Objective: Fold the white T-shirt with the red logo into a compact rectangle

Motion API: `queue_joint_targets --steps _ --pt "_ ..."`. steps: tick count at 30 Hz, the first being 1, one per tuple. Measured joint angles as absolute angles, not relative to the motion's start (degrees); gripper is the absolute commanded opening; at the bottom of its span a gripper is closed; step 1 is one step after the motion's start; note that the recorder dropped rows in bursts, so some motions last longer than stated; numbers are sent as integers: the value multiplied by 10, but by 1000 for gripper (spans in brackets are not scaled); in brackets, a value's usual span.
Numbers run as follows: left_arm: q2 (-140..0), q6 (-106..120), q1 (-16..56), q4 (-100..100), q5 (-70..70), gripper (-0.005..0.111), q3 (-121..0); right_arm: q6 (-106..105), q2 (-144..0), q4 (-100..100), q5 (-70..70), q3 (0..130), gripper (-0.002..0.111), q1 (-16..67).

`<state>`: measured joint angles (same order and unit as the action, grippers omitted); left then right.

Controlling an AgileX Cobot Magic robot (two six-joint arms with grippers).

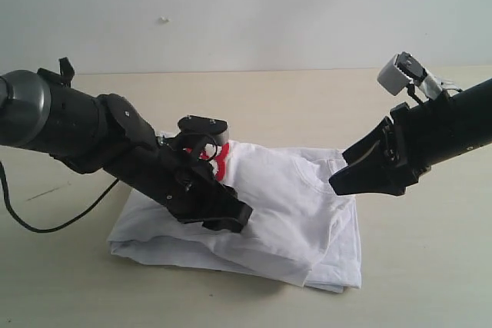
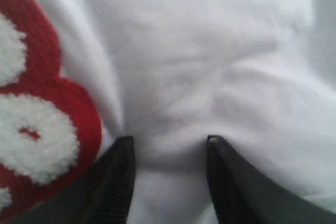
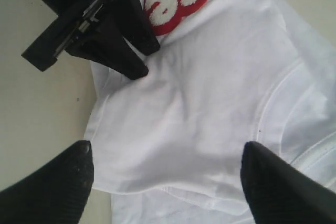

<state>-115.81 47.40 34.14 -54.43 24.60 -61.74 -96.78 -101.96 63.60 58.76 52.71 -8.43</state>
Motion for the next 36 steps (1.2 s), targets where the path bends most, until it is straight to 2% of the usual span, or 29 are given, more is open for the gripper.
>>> queue_joint_targets --steps 19,21,23,25,26,29,30,32,36 --pt "-1074 506 279 -533 260 45 -617 -968 -1034 629 552 527 74 -65" --pt "-1069 506 266 -525 261 41 -617 -967 -1052 626 528 528 74 -43" --pt "-1066 506 250 -518 271 27 -617 -963 -1069 626 499 528 73 -23" --pt "-1060 506 235 -506 287 6 -616 -956 -1083 629 471 528 59 -8" --pt "-1054 506 226 -501 295 1 -616 -956 -1089 630 464 529 46 -7" --pt "-1035 506 202 -491 308 0 -616 -953 -1107 631 457 542 16 -5" --pt "-1026 506 194 -488 312 0 -616 -950 -1110 634 454 550 10 -4" --pt "-1014 506 182 -486 318 0 -616 -947 -1117 636 452 560 0 -2" --pt "-970 506 161 -483 346 0 -616 -943 -1139 639 430 571 0 11"
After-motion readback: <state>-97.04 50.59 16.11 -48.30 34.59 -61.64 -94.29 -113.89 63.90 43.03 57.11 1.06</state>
